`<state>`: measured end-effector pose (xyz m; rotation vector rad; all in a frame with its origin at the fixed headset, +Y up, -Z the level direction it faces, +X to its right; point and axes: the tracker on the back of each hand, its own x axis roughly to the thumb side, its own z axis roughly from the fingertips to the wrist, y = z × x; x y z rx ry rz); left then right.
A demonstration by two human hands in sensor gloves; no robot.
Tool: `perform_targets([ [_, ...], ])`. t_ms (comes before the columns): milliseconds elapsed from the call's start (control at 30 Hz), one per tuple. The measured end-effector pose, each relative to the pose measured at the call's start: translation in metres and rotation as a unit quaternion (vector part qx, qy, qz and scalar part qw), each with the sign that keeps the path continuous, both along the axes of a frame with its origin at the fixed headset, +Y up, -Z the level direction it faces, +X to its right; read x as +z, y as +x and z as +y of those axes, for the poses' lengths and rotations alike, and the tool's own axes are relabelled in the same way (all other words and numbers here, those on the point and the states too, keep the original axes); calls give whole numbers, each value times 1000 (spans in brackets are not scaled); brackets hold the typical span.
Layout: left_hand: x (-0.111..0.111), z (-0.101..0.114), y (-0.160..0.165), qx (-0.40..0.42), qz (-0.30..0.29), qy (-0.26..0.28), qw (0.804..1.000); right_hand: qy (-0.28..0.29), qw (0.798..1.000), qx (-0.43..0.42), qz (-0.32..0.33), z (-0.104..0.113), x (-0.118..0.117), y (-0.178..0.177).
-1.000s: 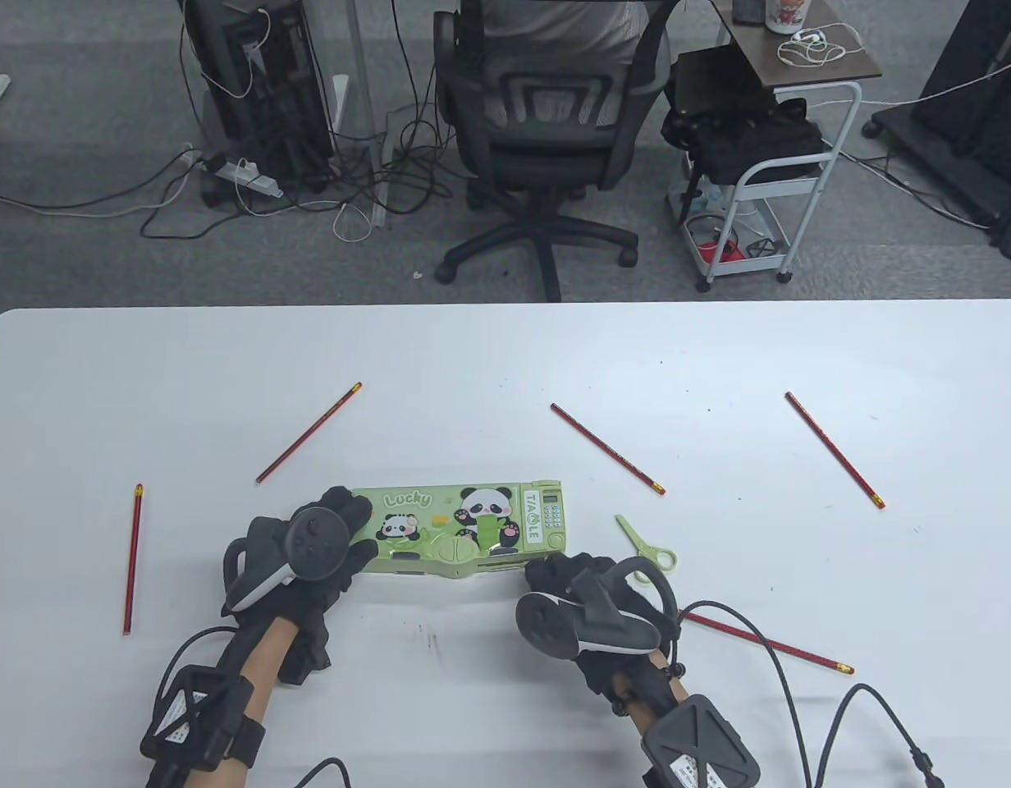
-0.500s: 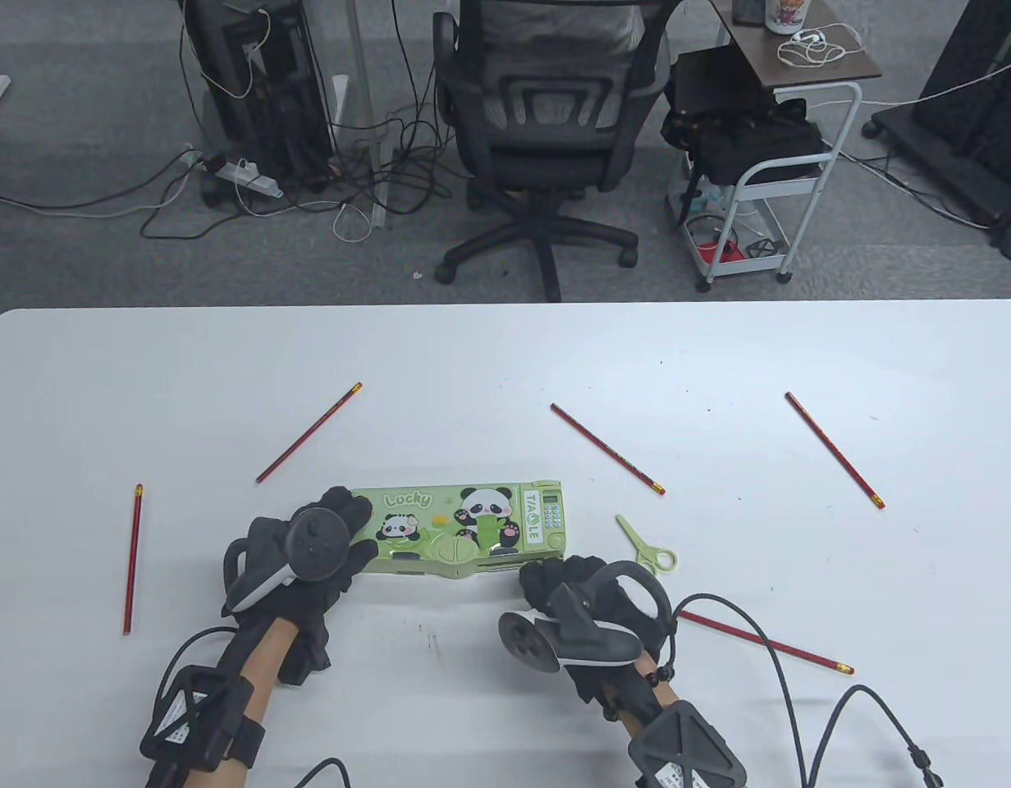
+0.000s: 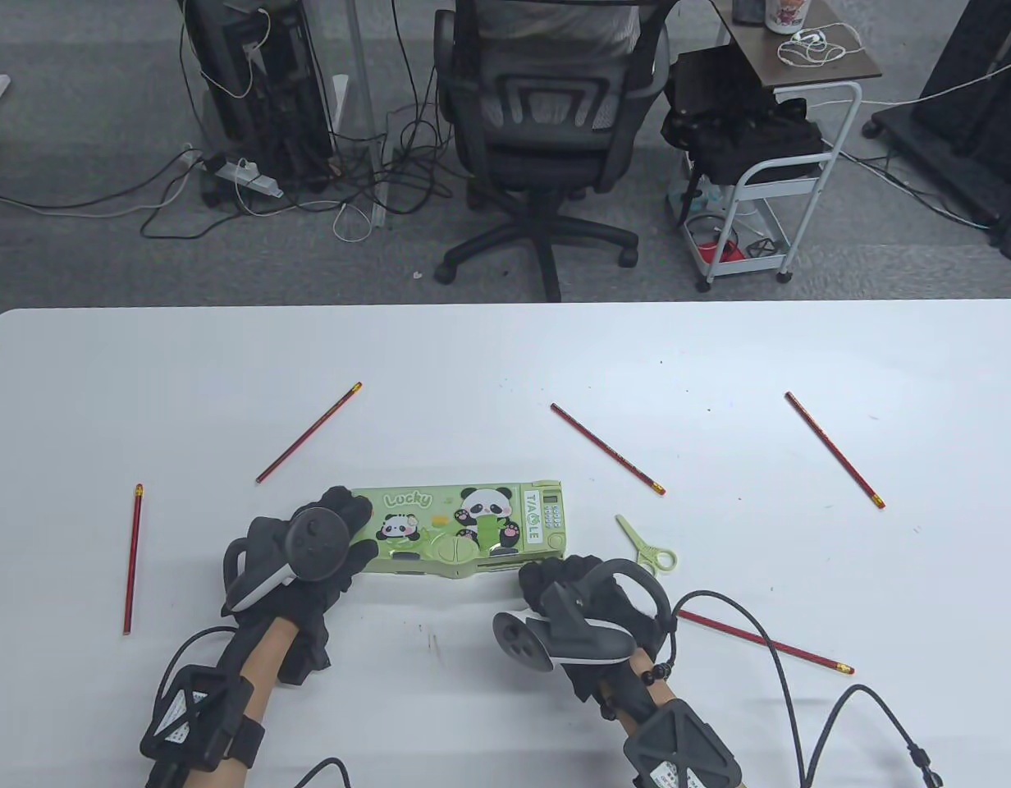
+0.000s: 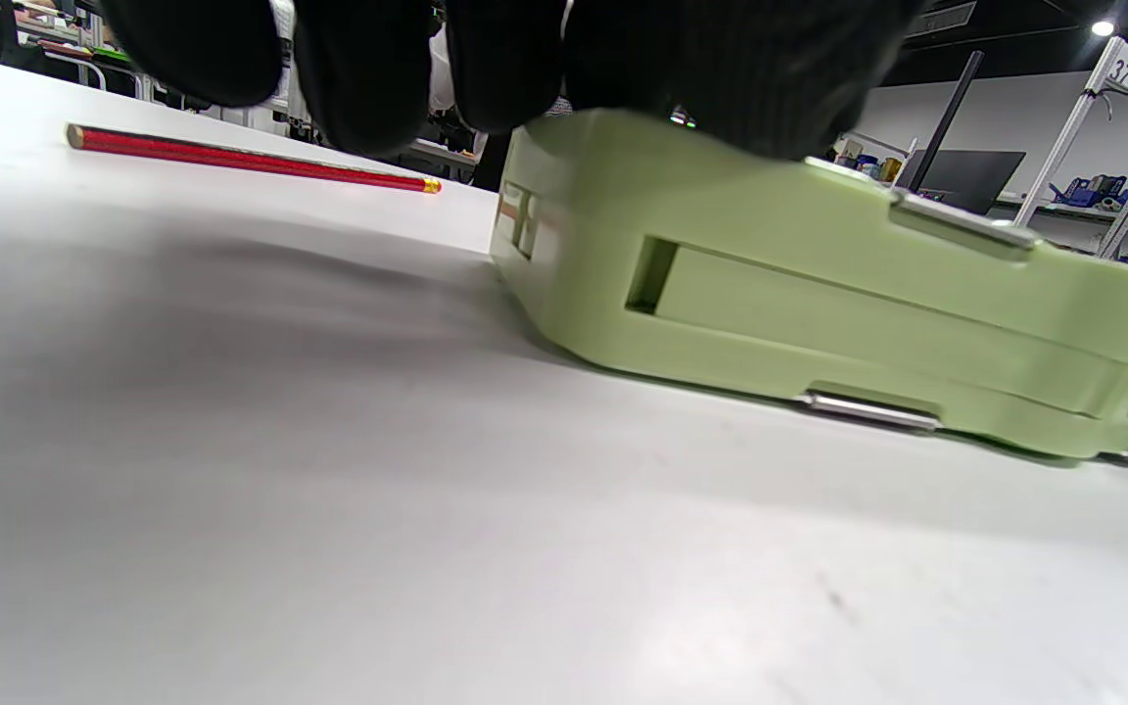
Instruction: Organize multifunction pencil case
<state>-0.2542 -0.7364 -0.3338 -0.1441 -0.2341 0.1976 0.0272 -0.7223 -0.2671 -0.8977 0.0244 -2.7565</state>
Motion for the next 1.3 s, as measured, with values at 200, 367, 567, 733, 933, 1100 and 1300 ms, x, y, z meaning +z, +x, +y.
perform_targets([
  [200, 0, 0, 0, 0, 0, -1, 1000, 1, 1000, -15, -1, 0, -1, 3],
  [367, 0, 0, 0, 0, 0, -1, 1000, -5, 999, -33, -9, -1, -2, 7],
  [567, 0, 0, 0, 1, 1, -1, 1000, 1, 999, -39, -12, 0, -2, 8],
  [733, 0, 0, 0, 1, 1, -1, 1000, 1, 999, -46, -8, 0, -4, 9],
  [933, 0, 0, 0, 1, 1, -2, 1000, -4, 999, -47, -5, 0, -5, 11],
  [1100, 0, 0, 0, 1, 1, -2, 1000, -5, 999, -53, -7, 1, -5, 12],
  [1300, 0, 1, 0, 2, 1, -2, 1000, -17, 997, -80, -16, 6, -6, 20],
])
